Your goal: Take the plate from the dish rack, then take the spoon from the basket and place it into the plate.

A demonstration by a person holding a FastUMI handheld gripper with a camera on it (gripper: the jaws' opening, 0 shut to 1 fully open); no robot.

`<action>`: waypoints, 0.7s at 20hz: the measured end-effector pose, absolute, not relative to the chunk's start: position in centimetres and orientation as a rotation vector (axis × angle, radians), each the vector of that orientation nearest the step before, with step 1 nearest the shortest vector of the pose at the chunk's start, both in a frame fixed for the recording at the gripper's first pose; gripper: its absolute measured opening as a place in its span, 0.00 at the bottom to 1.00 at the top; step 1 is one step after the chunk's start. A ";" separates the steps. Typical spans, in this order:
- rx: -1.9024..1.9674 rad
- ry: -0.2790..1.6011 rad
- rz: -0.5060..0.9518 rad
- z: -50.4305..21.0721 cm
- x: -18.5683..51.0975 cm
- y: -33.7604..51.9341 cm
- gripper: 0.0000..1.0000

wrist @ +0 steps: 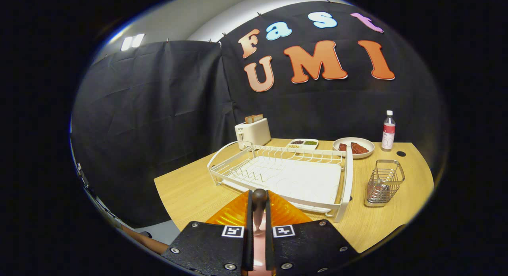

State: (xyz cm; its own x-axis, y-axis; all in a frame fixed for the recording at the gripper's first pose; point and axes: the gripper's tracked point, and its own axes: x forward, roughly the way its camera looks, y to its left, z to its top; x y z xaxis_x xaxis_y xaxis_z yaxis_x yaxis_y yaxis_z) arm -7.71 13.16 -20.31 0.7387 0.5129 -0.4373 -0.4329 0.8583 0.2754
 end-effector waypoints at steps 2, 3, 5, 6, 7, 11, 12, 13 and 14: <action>0.161 0.550 0.500 -20.8 -7.9 11.9 0.14; 0.156 0.558 0.487 -21.2 -8.0 11.4 0.15; 0.137 0.569 0.460 -21.8 -8.0 10.4 0.19; 0.122 0.571 0.447 -22.1 -8.0 9.9 0.20; 0.107 0.569 0.431 -22.3 -7.9 9.5 0.24; 0.048 0.558 0.360 -23.2 -7.2 7.8 0.37; 0.042 0.549 0.345 -23.1 -6.8 7.5 0.40; 0.041 0.541 0.333 -23.0 -6.6 7.3 0.44; 0.043 0.533 0.322 -22.9 -6.4 7.0 0.48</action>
